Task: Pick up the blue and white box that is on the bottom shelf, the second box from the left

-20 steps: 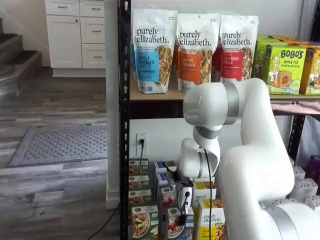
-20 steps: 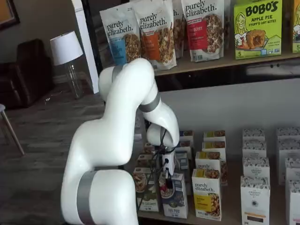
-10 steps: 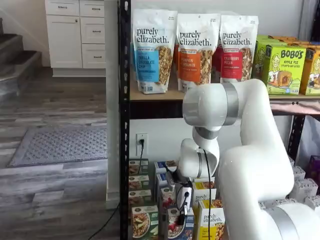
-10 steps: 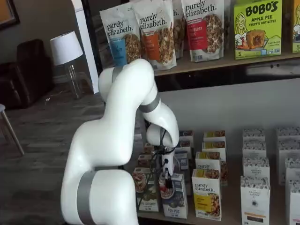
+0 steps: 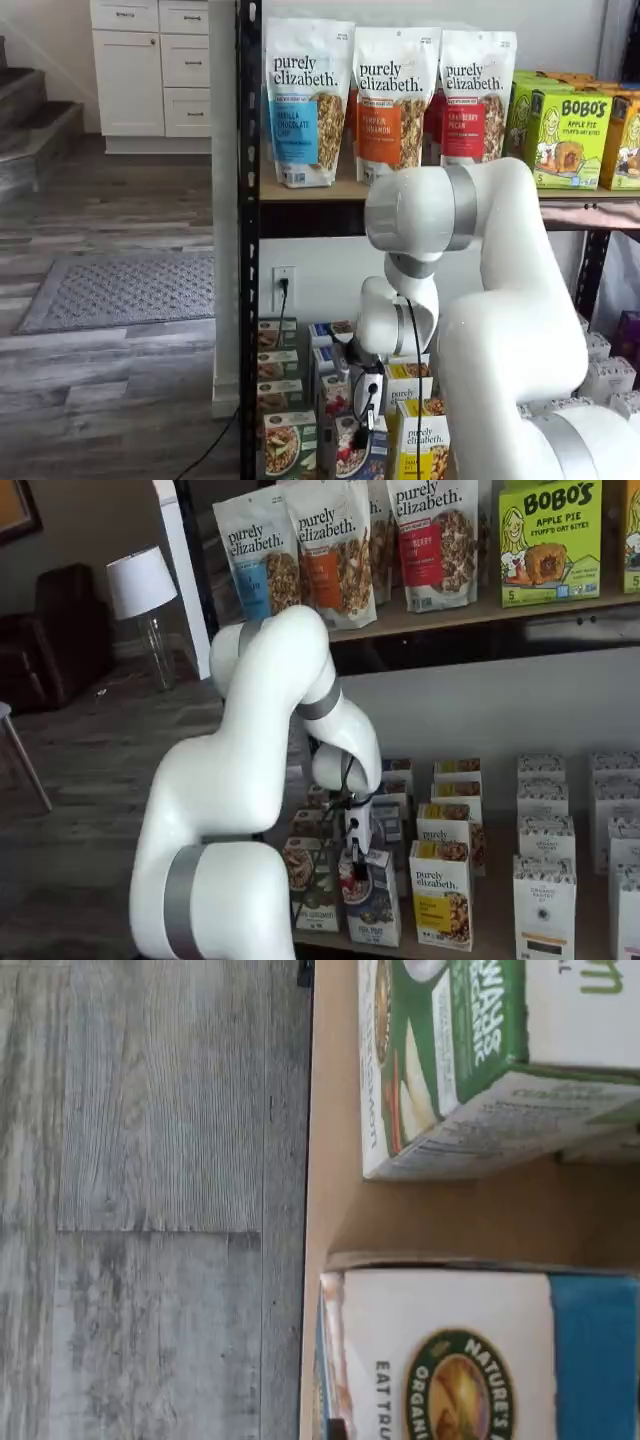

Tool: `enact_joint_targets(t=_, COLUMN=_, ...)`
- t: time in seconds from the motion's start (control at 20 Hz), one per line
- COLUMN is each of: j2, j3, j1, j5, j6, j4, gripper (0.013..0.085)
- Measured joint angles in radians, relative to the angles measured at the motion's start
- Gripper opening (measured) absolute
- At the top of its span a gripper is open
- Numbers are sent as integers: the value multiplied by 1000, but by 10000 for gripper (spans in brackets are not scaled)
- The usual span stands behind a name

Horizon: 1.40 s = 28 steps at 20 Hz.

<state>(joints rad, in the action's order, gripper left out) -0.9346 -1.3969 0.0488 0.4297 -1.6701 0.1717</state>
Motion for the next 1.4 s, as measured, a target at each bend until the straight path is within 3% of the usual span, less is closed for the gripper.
enact_joint_targets(t=0.5, j2=62, j3=77, j1=10, j5=-21, j6=-31, j4=44, gripper=490)
enact_joint_targets(t=0.75, j2=119, j3=141, j1=17, j5=-19, j6=-7, j4=25, gripper=490)
enact_joint_targets(t=1.15, j2=281, j3=322, j1=35, j5=-18, j6=42, j4=-11, gripper=490)
enact_joint_targets(t=1.4, j2=409, j3=449, j1=55, j5=-4, j6=39, j4=15, gripper=490)
